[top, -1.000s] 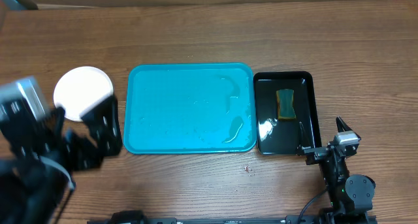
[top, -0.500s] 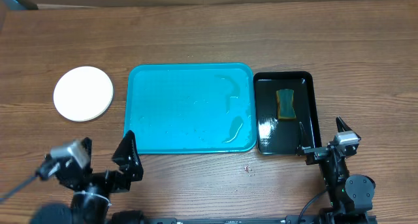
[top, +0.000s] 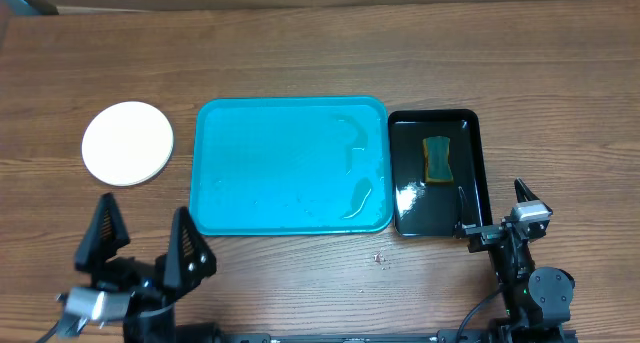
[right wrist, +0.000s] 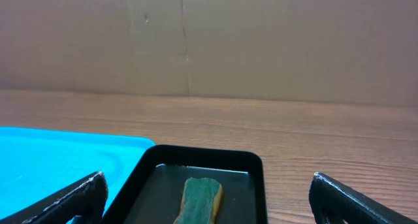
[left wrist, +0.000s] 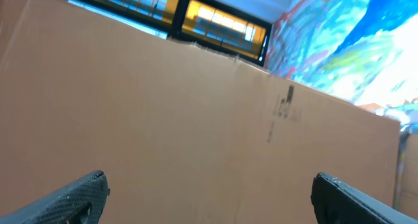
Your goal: Clean dirty plates on tray and stack at the side
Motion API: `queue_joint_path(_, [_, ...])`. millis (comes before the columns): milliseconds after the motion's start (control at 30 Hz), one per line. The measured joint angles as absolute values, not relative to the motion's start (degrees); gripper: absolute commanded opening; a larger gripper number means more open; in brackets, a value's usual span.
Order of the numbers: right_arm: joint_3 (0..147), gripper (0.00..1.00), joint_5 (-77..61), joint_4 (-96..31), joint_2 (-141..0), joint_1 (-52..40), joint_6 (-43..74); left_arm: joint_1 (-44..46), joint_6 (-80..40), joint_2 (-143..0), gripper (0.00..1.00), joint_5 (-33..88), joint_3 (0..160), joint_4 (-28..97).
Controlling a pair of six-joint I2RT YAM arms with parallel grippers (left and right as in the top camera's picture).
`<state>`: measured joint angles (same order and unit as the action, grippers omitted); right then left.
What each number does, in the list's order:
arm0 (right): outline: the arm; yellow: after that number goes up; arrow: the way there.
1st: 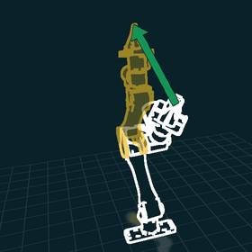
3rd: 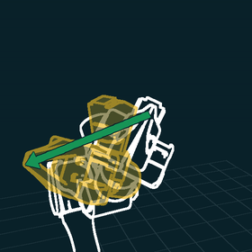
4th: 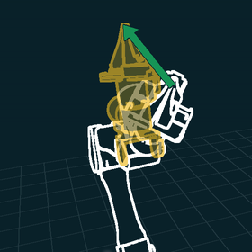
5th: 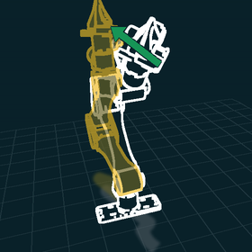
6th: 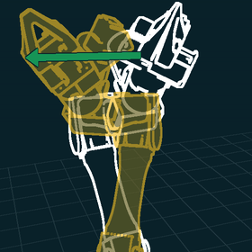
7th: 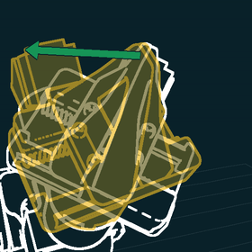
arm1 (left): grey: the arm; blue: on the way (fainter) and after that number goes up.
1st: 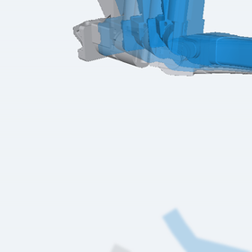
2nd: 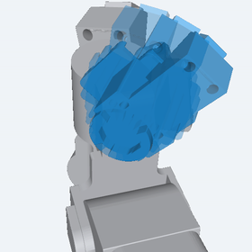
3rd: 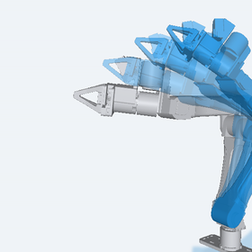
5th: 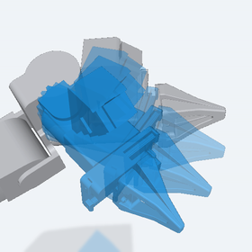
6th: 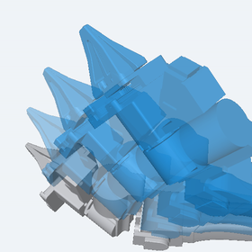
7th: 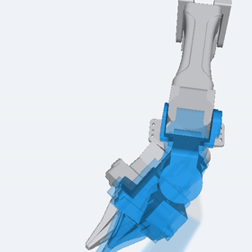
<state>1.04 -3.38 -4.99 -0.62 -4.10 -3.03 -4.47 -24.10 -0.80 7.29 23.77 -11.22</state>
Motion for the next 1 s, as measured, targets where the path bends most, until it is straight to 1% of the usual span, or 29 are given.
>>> queue_joint_path(233, [1.0,1.00,-3.4,-5.0,-0.6,-4.1,-3.0,-4.5,-24.1,-0.8,1.00,4.8,10.9,-11.7])
queue_joint_path(500, [1.0,1.00,-3.4,-5.0,-0.6,-4.1,-3.0,-4.5,-24.1,-0.8,1.00,2.7,1.8,-11.5])
queue_joint_path(667, [1.0,1.00,-3.4,-5.0,-0.6,-4.1,-3.0,-4.5,-23.7,-0.8,1.00,1.2,0.8,-4.3])
queue_joint_path(800, [1.0,1.00,-3.4,-5.0,-0.6,-4.1,-3.0,-4.5,-20.5,-0.8,1.00,0.3,0.6,3.4])
queue_joint_path(1000, [1.0,1.00,-3.4,-5.0,-0.6,-4.1,-3.0,-4.5,-14.0,-0.8,1.00,0.2,0.5,4.5])
